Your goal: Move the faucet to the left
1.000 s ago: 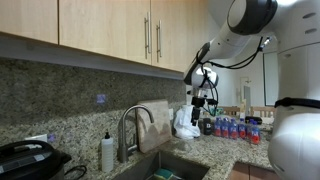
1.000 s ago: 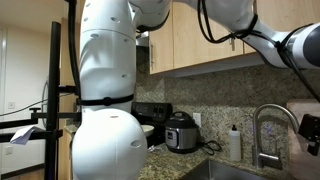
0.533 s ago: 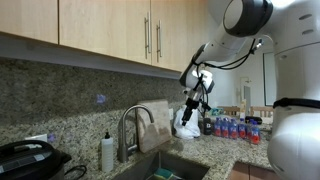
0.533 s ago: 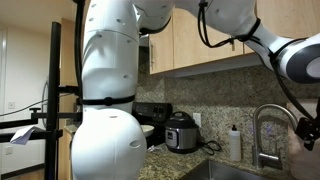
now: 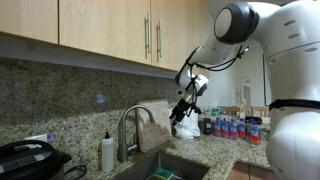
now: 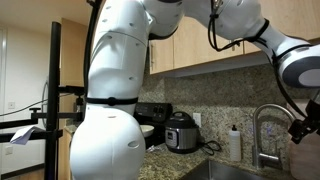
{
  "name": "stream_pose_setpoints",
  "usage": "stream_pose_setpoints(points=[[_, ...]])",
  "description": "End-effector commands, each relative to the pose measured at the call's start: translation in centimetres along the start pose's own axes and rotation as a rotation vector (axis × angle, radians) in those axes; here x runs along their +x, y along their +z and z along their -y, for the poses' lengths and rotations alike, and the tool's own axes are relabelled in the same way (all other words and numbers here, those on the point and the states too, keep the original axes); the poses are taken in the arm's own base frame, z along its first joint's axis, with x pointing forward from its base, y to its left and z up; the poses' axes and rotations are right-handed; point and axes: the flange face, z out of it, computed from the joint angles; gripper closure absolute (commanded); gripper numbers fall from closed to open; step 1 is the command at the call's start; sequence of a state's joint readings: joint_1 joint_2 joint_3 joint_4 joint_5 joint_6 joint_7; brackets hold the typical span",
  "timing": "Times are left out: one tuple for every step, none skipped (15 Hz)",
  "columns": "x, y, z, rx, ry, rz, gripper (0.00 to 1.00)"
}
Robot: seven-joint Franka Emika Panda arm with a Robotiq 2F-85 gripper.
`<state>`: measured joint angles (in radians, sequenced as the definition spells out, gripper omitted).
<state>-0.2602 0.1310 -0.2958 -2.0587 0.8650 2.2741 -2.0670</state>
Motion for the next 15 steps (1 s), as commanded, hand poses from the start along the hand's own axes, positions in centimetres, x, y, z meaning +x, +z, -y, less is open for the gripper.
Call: stream_pose_setpoints(points=[[0.5, 0.6, -1.8, 0.023, -0.091, -0.072, 0.00], [0.9, 0.9, -2.2, 0.035, -0.105, -0.086, 0.00], [1.2, 1.1, -2.5, 0.042, -0.118, -0.095, 0.00], [1.5, 1.3, -2.8, 0.045, -0.129, -0.108, 0.00], [1.7, 1.5, -3.1, 0.036, -0.118, -0.103, 0.00], [2.1, 1.7, -3.3, 0.032, -0.123, -0.105, 0.00], [2.5, 2.0, -3.5, 0.019, -0.118, -0.103, 0.00], [2.8, 2.2, -3.7, 0.010, -0.117, -0.103, 0.00], [3.1, 2.3, -3.9, 0.001, -0.121, -0.105, 0.00], [3.4, 2.4, -4.1, -0.001, -0.129, -0.114, 0.00], [3.7, 2.6, -4.4, 0.001, -0.136, -0.127, 0.00], [4.1, 2.7, -4.6, -0.003, -0.133, -0.131, 0.00], [4.4, 2.7, -4.8, -0.008, -0.131, -0.130, 0.00], [4.6, 2.8, -5.1, -0.023, -0.124, -0.118, 0.00], [4.7, 2.9, -5.4, -0.031, -0.122, -0.111, 0.00]])
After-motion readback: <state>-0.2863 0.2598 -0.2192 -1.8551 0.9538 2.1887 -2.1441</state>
